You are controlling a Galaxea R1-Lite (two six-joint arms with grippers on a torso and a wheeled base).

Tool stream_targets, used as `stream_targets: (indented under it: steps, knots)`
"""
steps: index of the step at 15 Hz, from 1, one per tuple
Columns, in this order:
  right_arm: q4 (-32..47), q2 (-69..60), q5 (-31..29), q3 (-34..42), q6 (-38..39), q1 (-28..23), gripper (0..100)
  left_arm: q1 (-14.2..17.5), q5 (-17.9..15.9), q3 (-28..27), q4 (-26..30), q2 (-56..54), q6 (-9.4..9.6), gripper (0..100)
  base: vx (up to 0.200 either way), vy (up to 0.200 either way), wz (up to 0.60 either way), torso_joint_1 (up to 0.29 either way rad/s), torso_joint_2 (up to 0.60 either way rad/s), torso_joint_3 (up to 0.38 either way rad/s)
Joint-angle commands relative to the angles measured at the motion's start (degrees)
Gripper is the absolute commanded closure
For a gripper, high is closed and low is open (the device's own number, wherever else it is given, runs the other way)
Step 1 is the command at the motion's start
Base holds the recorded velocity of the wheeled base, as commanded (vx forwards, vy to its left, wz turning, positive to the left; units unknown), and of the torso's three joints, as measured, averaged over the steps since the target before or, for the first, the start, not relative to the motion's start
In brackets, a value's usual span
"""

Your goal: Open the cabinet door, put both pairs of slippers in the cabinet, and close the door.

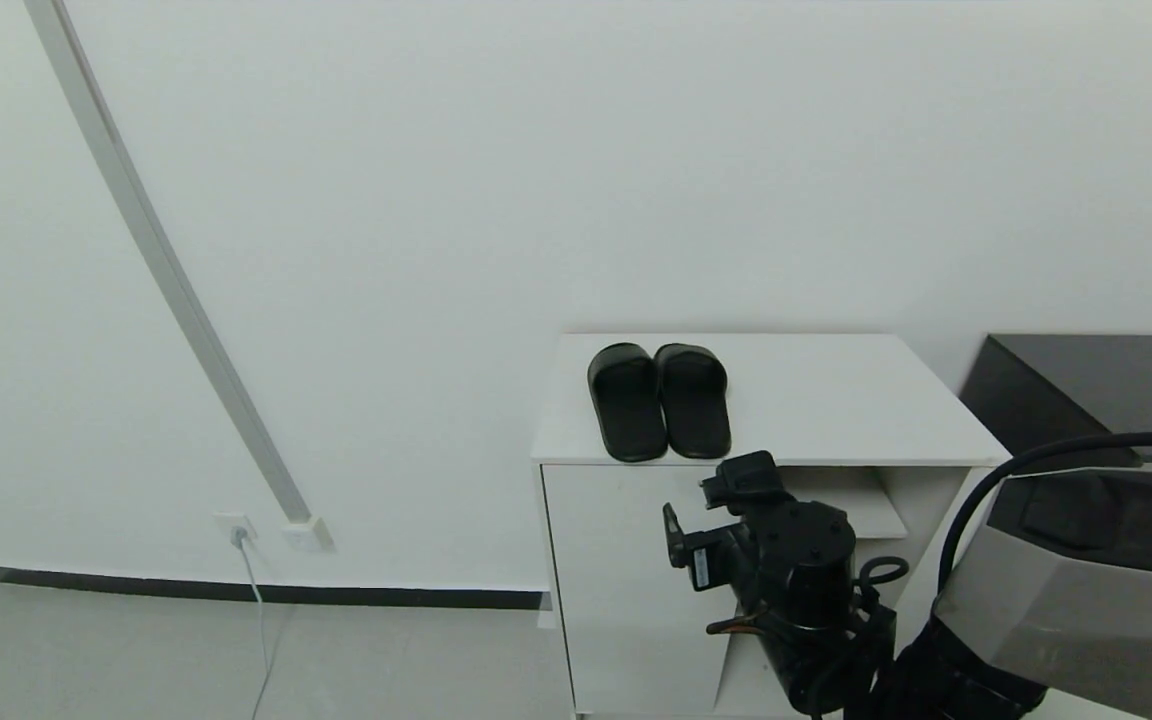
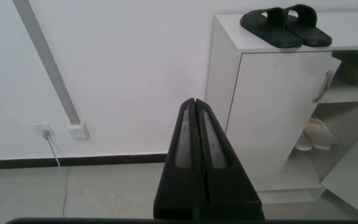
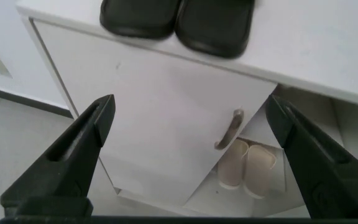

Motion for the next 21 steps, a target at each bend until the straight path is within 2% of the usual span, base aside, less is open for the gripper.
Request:
stream_targets:
  steps: [1,3,5,9,12,14,19,21]
  knots:
    - [-1.54,0.60,0.06,-0.16,-0.15,-0.44,0,0.01,-0.02,0.01,0.04,-0.01,-0.04,100,0.000,0.000,0.00,0.080,-0.17,-0.080]
    - [-1.45,0.16,0.15,-1.39,-0.59,-0.35,0,0.01,-0.02,0.01,0.04,-0.01,-0.04,100,0.000,0.000,0.00,0.013,-0.03,-0.013]
    - [5.23,-0.90,0.41,-8.16,0.56,-1.32,0,0.01,-0.02,0.01,0.04,-0.01,-0.04,100,0.000,0.000,0.00,0.000,0.00,0.000]
    - [33.88,-8.28,0.58,-22.14,10.49,-0.88,0,0.01,-0.02,0.01,0.04,-0.01,-0.04,100,0.000,0.000,0.00,0.000,0.00,0.000]
    - [46.01,-8.90,0.58,-29.78,14.44,-0.97,0,0.01,-0.02,0.01,0.04,-0.01,-0.04,100,0.000,0.000,0.00,0.000,0.00,0.000]
    - [48.74,-8.02,0.67,-31.63,14.88,-1.05,0,0.01,-0.02,0.01,0.04,-0.01,-0.04,100,0.000,0.000,0.00,0.000,0.00,0.000]
    - [48.56,-5.29,0.76,-31.19,17.17,-1.05,0,0.01,-0.02,0.01,0.04,-0.01,-0.04,100,0.000,0.000,0.00,0.000,0.00,0.000]
    - [48.39,-4.32,0.76,-31.19,17.61,-1.05,0,0.01,-0.02,0.01,0.04,-0.01,-0.04,100,0.200,0.000,0.00,0.000,0.00,0.005]
